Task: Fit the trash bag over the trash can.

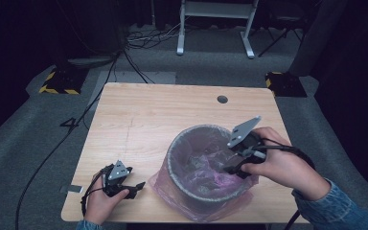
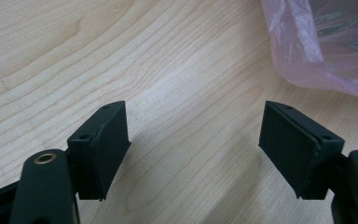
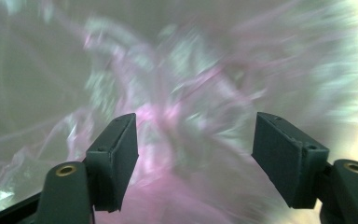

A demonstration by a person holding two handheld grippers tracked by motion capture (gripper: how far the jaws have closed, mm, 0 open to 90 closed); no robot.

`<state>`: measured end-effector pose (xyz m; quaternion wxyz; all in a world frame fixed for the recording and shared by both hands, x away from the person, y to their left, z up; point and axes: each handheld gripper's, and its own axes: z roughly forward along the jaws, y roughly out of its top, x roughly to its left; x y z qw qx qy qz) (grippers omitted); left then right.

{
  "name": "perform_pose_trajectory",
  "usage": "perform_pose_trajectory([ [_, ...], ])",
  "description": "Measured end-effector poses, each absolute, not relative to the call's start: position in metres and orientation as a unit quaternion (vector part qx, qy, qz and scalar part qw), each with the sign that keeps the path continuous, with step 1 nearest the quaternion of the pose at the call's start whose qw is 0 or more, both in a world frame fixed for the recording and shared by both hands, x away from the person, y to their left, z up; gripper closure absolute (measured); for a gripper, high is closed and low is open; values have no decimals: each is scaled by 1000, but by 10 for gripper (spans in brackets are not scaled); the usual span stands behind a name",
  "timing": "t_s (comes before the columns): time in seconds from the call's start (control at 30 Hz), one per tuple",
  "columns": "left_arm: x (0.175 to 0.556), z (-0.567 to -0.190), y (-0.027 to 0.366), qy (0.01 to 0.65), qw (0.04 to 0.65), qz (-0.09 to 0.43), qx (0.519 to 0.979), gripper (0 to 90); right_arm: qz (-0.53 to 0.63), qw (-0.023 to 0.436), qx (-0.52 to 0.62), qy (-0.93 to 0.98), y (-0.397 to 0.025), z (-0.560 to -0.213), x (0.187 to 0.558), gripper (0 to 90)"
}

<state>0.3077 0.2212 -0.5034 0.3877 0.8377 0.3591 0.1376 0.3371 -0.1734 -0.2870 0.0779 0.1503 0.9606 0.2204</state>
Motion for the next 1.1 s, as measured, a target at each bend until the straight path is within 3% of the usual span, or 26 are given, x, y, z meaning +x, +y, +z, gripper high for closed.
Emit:
perform_pose_trajectory([
  [0.23, 306, -503, 224, 364, 386, 140, 836, 239, 317, 137, 213, 914, -219, -266, 342, 285],
  [0.43, 306, -502, 225, 367, 378, 146, 838, 239, 344, 183, 265, 882, -255, -268, 349, 272],
  [1.1, 309, -502, 230, 389, 351, 164, 836, 237, 328, 197, 400, 833, -346, -353, 368, 238],
])
